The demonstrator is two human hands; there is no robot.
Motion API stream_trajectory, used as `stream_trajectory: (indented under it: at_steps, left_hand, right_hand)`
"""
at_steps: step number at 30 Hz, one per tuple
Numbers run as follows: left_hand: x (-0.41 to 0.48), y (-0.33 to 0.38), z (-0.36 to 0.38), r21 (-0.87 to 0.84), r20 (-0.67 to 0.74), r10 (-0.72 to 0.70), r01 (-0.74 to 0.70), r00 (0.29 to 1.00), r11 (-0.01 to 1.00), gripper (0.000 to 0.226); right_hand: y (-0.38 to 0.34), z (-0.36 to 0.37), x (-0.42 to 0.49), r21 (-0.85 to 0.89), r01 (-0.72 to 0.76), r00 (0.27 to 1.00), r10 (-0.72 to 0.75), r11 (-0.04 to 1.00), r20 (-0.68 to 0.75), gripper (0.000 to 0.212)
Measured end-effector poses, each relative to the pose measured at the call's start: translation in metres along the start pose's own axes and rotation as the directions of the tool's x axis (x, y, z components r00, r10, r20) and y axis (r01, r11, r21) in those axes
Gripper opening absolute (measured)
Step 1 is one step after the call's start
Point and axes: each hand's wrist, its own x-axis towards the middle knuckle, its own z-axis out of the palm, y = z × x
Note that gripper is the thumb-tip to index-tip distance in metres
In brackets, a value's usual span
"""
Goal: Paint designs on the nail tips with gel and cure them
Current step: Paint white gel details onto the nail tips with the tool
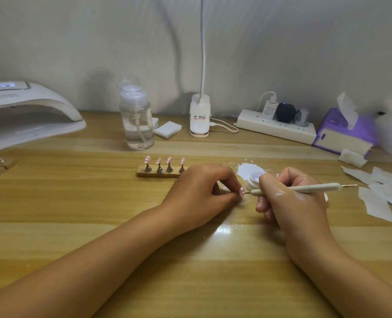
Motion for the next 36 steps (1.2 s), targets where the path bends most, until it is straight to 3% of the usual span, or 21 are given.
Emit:
stream_trajectory:
  at_steps: [6,36]
  left_hand:
    - [-0.0002,-0.0009,0.0006,-0.016,-0.006,-0.006,0.006,1.0,1.0,0.008]
    - [0.0005,-0.002,0.0009,-0.004,-0.005,0.004,-0.004,1.0,1.0,0.008]
  right_hand:
    - [0.0026,-0.0014,0.0023,-0.021,-0.005,1.0,0.006,1.0,0.027,0.041]
    - [0.0013,-0.0013,0.0006,-0.034,0.004,0.999,-0.002,0.999,0.049,0.039]
